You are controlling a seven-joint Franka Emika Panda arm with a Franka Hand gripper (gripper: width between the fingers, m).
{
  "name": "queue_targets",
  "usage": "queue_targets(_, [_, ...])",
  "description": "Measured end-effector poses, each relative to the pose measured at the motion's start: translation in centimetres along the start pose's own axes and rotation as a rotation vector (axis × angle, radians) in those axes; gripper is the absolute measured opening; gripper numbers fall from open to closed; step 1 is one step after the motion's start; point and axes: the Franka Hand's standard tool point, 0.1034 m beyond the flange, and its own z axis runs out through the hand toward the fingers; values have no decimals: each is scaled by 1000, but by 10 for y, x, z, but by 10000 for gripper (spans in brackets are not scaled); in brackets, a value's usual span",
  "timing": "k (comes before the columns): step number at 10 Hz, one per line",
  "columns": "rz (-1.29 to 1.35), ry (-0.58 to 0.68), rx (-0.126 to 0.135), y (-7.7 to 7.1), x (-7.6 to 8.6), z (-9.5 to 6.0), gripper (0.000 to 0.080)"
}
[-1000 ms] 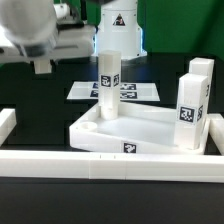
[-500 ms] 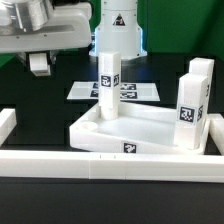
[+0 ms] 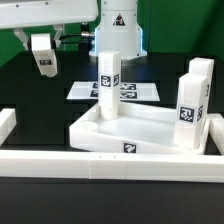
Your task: Assemble desk
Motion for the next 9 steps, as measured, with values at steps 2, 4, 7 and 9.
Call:
queue_targets(2, [-9,112,-26,5,4,-1,290])
queue_targets(4, [11,194,-26,0,9,-8,290])
queue_targets(7, [14,358,-86,5,16,-20,290])
queue_targets(9, [12,354,-85,5,18,-19,290])
